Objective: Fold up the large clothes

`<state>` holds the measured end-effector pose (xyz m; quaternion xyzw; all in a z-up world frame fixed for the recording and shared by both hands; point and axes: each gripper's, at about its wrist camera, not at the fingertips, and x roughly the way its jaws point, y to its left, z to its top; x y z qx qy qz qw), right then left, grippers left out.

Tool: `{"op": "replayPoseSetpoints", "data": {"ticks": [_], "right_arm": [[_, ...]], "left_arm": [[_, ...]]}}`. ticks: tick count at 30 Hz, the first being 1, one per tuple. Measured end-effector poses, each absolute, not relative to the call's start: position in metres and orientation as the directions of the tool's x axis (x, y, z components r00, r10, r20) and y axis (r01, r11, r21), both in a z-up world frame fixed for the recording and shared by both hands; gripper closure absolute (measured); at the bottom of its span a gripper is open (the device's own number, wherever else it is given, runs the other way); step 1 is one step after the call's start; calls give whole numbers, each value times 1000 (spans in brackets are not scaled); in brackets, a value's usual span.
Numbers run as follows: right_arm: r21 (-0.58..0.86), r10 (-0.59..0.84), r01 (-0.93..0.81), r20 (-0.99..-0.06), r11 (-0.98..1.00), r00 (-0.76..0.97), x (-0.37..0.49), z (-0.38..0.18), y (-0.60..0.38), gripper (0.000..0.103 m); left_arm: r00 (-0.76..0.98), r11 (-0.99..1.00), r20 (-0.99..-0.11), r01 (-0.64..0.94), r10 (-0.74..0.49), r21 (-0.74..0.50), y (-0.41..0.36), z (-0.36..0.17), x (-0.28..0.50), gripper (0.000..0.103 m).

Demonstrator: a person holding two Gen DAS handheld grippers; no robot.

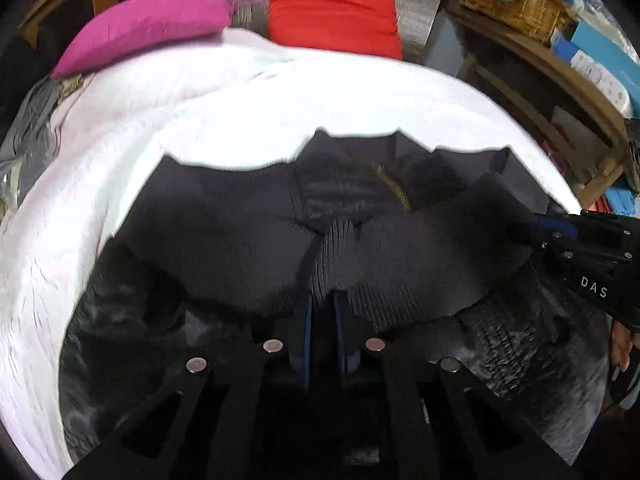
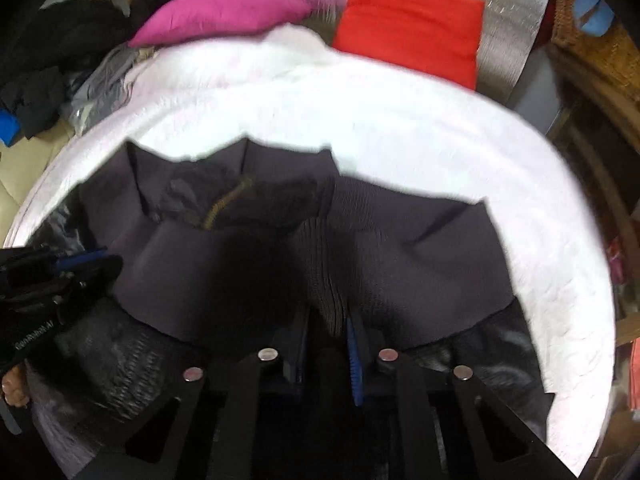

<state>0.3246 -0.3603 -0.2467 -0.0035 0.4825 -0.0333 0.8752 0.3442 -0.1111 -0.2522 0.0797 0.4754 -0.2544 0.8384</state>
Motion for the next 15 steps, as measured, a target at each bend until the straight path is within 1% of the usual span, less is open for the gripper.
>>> {"op": "replayPoseSetpoints", "data": {"ticks": [4,8,10,11,13,15], "right_arm": [[1,-61,102,-792,995,607,328,-229,-371,87],[48,-64,156,-764,987,642,342,-226,-387,87],[63,-76,188,-757,980,649,353,-232,-395,93],[69,-84,207,-756,976,649,358,-235,-400,95],[63,-109,242,-764,968,636,370,-245,-410,96],[106,-73,264,-806,959,587,384,-267,-422,96]], "left_arm": [[484,869,-786,477,-383,-129,-106,-236,353,94],[552,896,-756,432,-352,-102,-112,-229,378,94],[580,910,-745,406,-331,-88,-118,-231,389,95],[584,916,-746,390,-321,-89,-120,-234,398,98],[573,926,-764,369,-298,-84,-128,-247,410,99],[548,934,-797,353,-254,-56,-133,-262,417,100]]}}
